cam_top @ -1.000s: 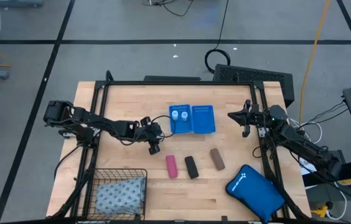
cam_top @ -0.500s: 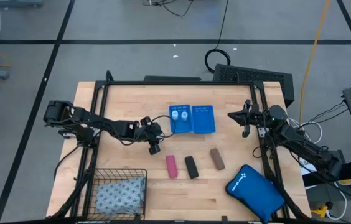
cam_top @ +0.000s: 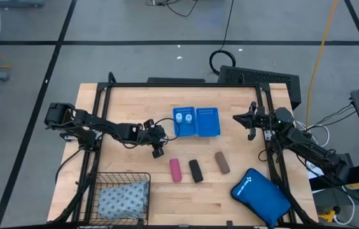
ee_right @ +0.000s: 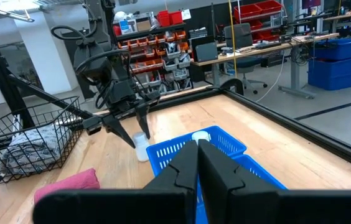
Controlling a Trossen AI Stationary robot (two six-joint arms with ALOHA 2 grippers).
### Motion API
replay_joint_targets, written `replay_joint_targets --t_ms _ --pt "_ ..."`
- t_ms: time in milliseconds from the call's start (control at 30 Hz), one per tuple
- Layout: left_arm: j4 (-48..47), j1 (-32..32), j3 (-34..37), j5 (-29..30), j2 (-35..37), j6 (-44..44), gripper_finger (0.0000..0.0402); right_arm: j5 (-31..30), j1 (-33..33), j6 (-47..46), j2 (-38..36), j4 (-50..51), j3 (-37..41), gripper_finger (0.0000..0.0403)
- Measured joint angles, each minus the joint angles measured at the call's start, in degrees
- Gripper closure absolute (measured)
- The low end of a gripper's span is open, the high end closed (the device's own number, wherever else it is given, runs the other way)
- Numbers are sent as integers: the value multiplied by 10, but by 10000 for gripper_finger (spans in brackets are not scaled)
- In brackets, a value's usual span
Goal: Pick & place medical supplies in basket/bin
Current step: Put the transparent pill bottle into the left blue bin
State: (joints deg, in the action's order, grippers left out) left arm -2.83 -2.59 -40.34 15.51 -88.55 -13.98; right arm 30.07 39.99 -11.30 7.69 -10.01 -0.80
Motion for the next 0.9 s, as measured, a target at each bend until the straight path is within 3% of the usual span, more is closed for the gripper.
replay_joint_targets --t_ms 233,633,900 --pt "1 0 0 0 0 0 238 0 0 0 0 0 0 399" --pt "1 0 0 0 0 0 205 0 0 0 0 0 0 399" --pt "1 0 0 0 0 0 215 0 0 0 0 0 0 399"
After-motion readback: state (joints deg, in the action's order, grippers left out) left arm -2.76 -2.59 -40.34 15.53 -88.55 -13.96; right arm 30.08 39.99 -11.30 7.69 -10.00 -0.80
